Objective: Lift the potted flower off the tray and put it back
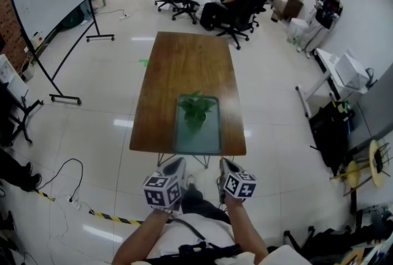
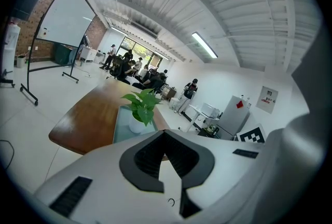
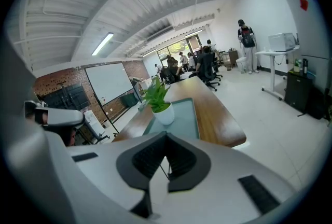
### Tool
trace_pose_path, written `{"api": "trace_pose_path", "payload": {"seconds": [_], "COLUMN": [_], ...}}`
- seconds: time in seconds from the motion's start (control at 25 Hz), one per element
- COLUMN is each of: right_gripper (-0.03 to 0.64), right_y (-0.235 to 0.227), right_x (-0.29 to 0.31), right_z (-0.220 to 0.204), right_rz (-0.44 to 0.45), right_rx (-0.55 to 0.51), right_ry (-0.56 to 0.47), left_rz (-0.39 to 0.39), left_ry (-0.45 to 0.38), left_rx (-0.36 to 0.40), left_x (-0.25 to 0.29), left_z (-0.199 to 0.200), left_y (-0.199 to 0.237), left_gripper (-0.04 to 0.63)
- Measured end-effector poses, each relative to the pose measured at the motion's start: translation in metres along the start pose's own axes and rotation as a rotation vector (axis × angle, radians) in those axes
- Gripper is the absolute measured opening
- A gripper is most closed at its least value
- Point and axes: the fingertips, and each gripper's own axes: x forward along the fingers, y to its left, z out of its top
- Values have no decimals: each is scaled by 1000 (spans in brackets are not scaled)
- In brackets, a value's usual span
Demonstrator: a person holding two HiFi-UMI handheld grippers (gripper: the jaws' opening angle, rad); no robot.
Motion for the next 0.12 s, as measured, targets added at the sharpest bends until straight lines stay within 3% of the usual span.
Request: {"api": "trace_pose_path", "payload": {"seconds": [0.12], "right_gripper": [0], "right_y": [3], "right_x": [0], "right_z": [0], "right_rz": [1], "right_rx": [2], "right_ry": [0], "left_rz": [0], "left_ry": [-4], "left_rx": [-1], "left_x": [-2], "left_z": [2], "left_y": [2], "left_gripper": [-5]}}
